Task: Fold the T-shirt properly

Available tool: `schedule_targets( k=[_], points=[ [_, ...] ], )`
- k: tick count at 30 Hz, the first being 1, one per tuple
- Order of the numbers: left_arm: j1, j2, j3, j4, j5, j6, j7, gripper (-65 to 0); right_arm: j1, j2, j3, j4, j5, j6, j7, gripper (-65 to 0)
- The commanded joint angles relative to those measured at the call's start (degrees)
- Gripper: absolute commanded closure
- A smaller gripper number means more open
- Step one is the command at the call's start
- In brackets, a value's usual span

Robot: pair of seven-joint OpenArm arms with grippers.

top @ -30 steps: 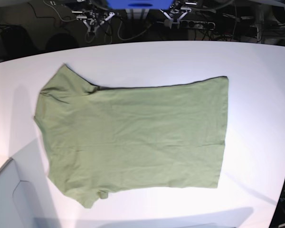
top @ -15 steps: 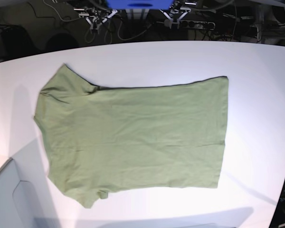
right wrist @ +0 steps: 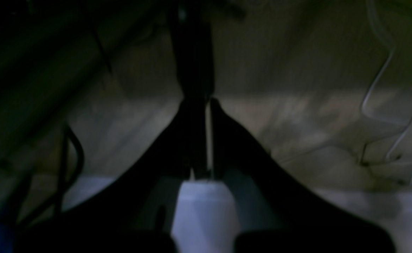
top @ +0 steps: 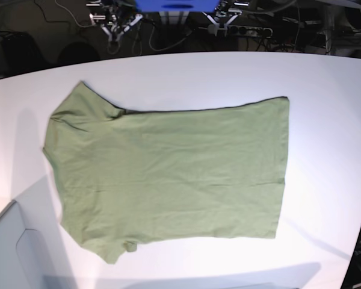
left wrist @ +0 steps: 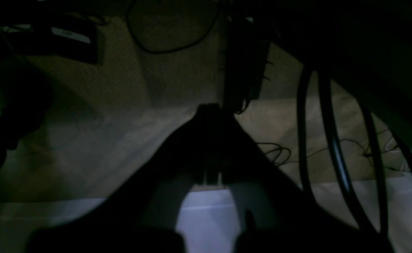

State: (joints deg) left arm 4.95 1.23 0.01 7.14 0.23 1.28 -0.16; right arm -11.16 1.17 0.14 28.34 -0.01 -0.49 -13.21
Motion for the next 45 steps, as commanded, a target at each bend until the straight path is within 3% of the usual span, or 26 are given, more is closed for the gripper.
schedule_targets(
  k=[1, 15, 20, 27, 33, 38, 41, 45],
  points=[
    [1.2, 0.7, 0.2, 0.1, -0.1, -1.1, 0.1, 0.0, -1.9, 0.5, 0.0, 1.7, -0.1, 0.8, -0.5, 0.0],
    [18.1, -1.3, -0.2, 23.8, -0.5, -1.2, 0.3, 0.0, -11.6, 3.1, 0.0, 11.1, -0.1, 0.9, -0.5, 0.0],
    [29.0, -3.5, -0.3, 44.1, -1.6, -1.2, 0.6, 0.0, -22.6, 4.8, 0.0, 31.7, -0.1, 0.7, -1.0, 0.0],
    [42.9, -10.8, 0.2, 70.7, -13.4, -1.2, 0.6, 0.0, -38.1, 10.2, 0.3, 64.2, -0.1, 0.6, -7.2, 0.0],
    [49.7, -16.8, -0.3, 85.0, -19.8, -1.2, 0.6, 0.0, -43.4, 13.6, 0.5, 82.5, -0.3, 0.6, -15.8, 0.0],
    [53.7, -20.7, -1.6, 97.0, -22.0, -1.1, 0.7, 0.0, -42.2, 13.3, 0.3, 90.8, -8.6, 0.9, -22.6, 0.0],
    [54.3, -20.6, -6.4, 103.5, -24.4, -1.1, 6.3, -0.7, -40.9, 11.7, 0.1, 93.4, -13.1, 1.6, -24.2, 0.0],
    [51.0, -17.4, -15.4, 110.2, -30.2, -1.3, 18.7, -17.1, -39.2, 11.0, 0.5, 93.6, -16.2, 8.0, -24.2, 0.0]
  ],
)
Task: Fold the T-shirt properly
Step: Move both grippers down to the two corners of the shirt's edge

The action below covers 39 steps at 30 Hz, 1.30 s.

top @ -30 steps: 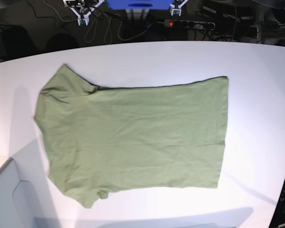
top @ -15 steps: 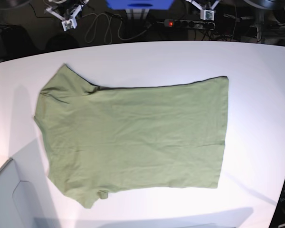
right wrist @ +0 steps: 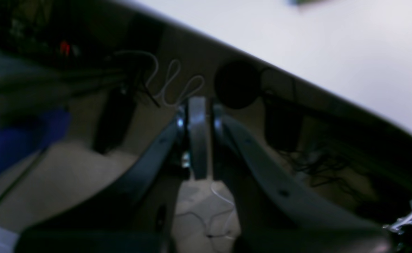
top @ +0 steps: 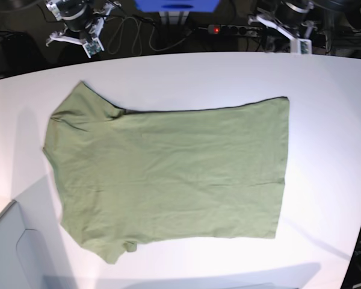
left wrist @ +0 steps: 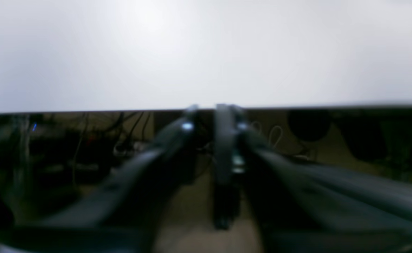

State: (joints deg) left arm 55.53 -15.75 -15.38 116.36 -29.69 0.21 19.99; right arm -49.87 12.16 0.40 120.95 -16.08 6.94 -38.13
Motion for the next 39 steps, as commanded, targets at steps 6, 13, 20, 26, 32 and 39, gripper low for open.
schedule_targets(
  k=[6, 13, 20, 26, 32, 39],
  points=[
    [-8.4, 1.6, -8.7, 1.1, -4.7, -0.3, 8.8, -23.4, 2.6, -3.3, 1.9, 0.9, -0.9, 4.9, 0.8, -5.5],
    [-17.0, 3.4, -13.1, 0.8, -4.3, -0.3, 13.4, -23.9, 6.2, -4.2, 1.5, 0.9, -0.8, 5.4, 0.7, -38.6],
    [-25.9, 5.2, -16.3, -8.5, -4.2, -0.3, 13.3, -27.4, 8.4, -4.2, 1.5, 0.8, -0.8, 5.4, 0.7, -40.5],
    [-31.7, 5.3, -15.3, -17.5, -4.2, -0.3, 13.3, -30.2, 8.5, -4.2, 1.5, 0.7, -0.7, 5.4, 0.7, -40.5],
    [-34.0, 4.7, -9.9, -21.8, -4.2, -0.3, 13.1, -30.3, 8.5, -4.2, 1.5, 0.7, -0.7, 5.4, 0.7, -40.5],
    [-34.4, 5.2, -9.3, -24.1, -4.2, -0.3, 13.1, -29.5, 8.5, -4.4, 1.8, 0.7, -0.7, 5.4, 0.6, -40.5]
  ],
)
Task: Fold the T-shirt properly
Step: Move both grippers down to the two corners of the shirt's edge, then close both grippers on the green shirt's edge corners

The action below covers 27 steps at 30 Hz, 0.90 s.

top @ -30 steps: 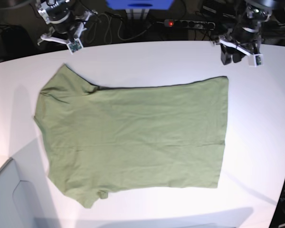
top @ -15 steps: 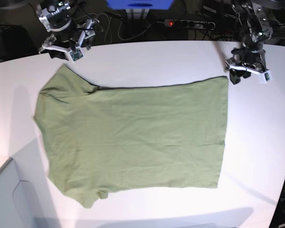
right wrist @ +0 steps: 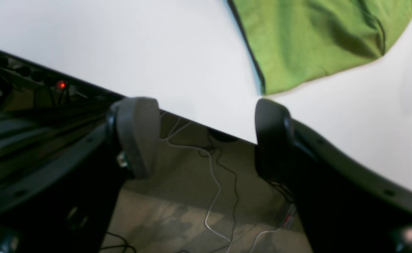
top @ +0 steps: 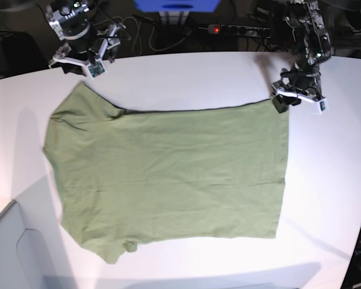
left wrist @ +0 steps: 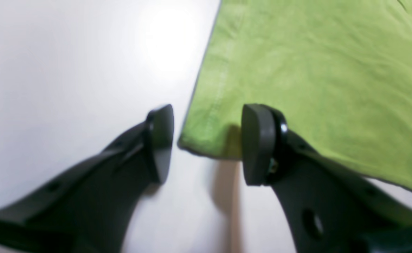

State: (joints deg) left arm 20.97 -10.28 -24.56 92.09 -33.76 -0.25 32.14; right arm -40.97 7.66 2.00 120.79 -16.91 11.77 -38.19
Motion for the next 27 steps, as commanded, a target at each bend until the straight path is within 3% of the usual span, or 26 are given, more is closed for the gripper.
schedule_targets(
  k=[1, 5, 7, 15, 18, 27],
  points=[
    [0.3, -0.2, -0.1, 0.1, -0.1, 0.2, 1.0, -27.9, -0.3, 0.1, 0.3, 0.8, 0.2, 0.6, 0.7, -40.5],
    [-0.1, -0.2, 0.0, -3.3, -0.1, 0.2, 1.0, -14.6, 1.5, 0.1, 0.3, 0.7, 0.0, 0.6, 0.7, -40.5],
    [-0.1, -0.2, 0.0, -4.4, -0.1, 0.2, 1.0, -10.9, 2.2, 0.0, 0.2, 0.7, 0.0, 0.6, 0.7, -40.6],
    [0.2, -0.2, 0.0, -4.6, -0.1, 0.2, 1.0, -9.9, 3.8, 0.0, 0.0, 0.7, 0.0, 0.6, 1.1, -40.9],
    [0.3, -0.2, 0.1, -4.5, -0.1, 0.1, 1.0, -0.5, 5.3, 0.0, 0.0, 0.7, 0.0, 0.6, 0.7, -41.0],
    [2.9, -0.2, -0.3, -0.6, -0.2, 0.1, 1.0, 0.0, 7.8, 0.0, 0.4, 0.7, 0.0, 0.6, 0.8, -41.0]
  ],
)
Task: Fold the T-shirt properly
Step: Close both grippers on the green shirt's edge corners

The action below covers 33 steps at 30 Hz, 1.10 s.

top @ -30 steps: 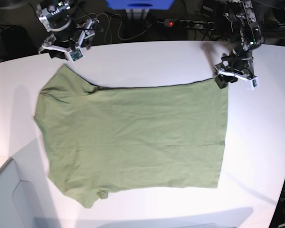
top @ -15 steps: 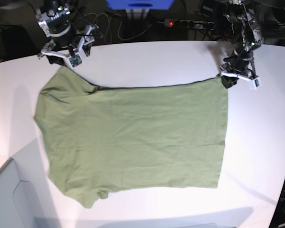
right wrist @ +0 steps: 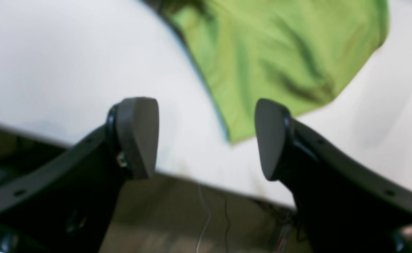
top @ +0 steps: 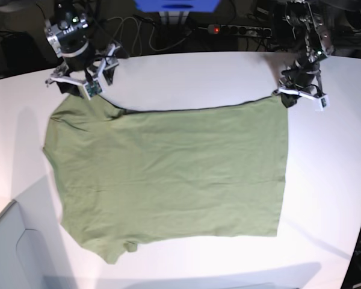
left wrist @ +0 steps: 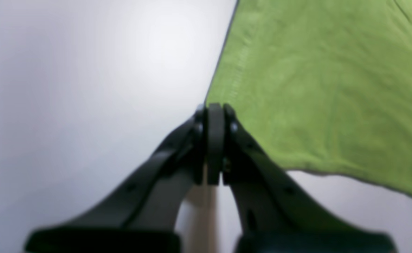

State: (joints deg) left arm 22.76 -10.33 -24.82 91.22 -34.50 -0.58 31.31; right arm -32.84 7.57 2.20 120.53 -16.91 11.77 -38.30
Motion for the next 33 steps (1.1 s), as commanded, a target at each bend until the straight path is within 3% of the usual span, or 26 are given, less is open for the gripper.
schedule_targets(
  k=[1, 5, 13, 21, 33],
  points=[
    [1.8, -0.2, 0.0, 1.7, 0.3, 0.4, 1.9, 0.0, 0.2, 0.1, 0.2, 1.0, 0.0, 0.6, 0.9, -41.1],
    [3.7, -0.1, -0.3, 7.3, 0.3, 0.4, 1.8, 0.0, 2.6, 0.1, 0.2, 0.1, 0.2, 0.6, 0.9, -41.8],
    [4.3, -0.2, -0.5, 10.4, 0.5, 0.4, 1.8, 0.0, 9.0, 0.2, 3.1, -6.1, 0.2, 0.6, 0.9, -49.3],
    [3.8, -0.2, -0.5, 10.2, 0.5, 0.4, 1.8, 0.0, 10.2, 0.3, 9.6, -15.0, 0.2, 0.6, 1.4, -48.8],
    [2.7, -0.2, -0.5, 9.9, 0.5, 0.4, 1.8, 0.0, 8.0, 0.5, 9.5, -17.2, 0.2, 0.6, 1.5, -48.8]
  ],
)
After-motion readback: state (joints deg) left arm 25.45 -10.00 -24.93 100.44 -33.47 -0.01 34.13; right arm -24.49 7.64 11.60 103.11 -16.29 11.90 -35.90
